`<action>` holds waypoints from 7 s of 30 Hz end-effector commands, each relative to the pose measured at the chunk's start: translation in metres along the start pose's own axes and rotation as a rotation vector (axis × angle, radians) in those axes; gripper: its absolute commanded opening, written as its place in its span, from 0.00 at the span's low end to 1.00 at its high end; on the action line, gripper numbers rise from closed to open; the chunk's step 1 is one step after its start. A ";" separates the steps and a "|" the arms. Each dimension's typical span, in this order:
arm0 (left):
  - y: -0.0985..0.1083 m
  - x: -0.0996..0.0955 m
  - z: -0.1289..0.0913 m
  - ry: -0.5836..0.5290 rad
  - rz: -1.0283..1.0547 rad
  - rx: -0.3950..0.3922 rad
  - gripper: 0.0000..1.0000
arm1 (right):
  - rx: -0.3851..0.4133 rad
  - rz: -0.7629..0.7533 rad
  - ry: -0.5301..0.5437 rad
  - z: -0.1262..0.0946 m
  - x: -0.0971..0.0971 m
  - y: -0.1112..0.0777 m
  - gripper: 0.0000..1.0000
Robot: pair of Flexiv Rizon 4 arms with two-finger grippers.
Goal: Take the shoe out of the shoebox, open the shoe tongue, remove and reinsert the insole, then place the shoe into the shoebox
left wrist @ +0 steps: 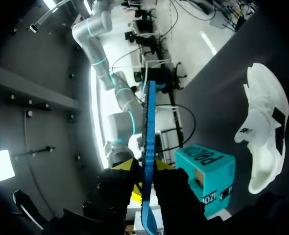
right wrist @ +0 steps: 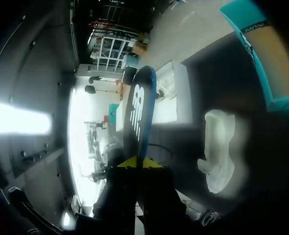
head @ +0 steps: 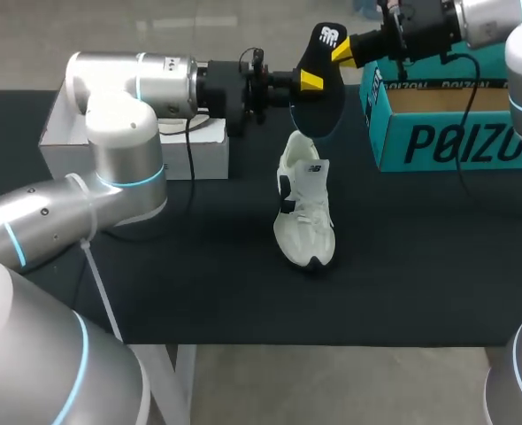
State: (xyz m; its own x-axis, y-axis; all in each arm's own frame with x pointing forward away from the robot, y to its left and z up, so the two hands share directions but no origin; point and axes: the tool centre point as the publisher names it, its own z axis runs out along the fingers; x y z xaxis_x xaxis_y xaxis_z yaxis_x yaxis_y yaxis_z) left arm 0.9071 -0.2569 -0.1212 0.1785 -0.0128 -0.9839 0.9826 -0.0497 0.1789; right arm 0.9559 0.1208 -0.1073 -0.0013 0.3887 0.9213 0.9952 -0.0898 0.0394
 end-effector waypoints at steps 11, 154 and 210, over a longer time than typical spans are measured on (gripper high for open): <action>-0.001 -0.001 -0.008 0.030 0.001 -0.018 0.00 | -0.056 -0.012 0.017 -0.007 0.001 0.001 1.00; 0.069 -0.013 -0.032 0.169 -2.738 0.524 0.00 | -0.122 -0.132 0.072 -0.076 -0.048 -0.080 1.00; 0.037 0.027 -0.003 0.150 -3.400 0.013 0.00 | 0.005 -0.258 -1.353 -0.025 0.047 -0.047 1.00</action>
State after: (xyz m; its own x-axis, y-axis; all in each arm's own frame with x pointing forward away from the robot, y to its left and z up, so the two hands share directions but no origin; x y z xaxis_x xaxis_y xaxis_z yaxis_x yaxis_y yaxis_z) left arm 0.9466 -0.2532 -0.1411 0.0832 -0.0032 0.9965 -0.9879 0.1310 0.0829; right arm 0.8933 0.1067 -0.0534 -0.1680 0.9744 0.1492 0.9556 0.1238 0.2673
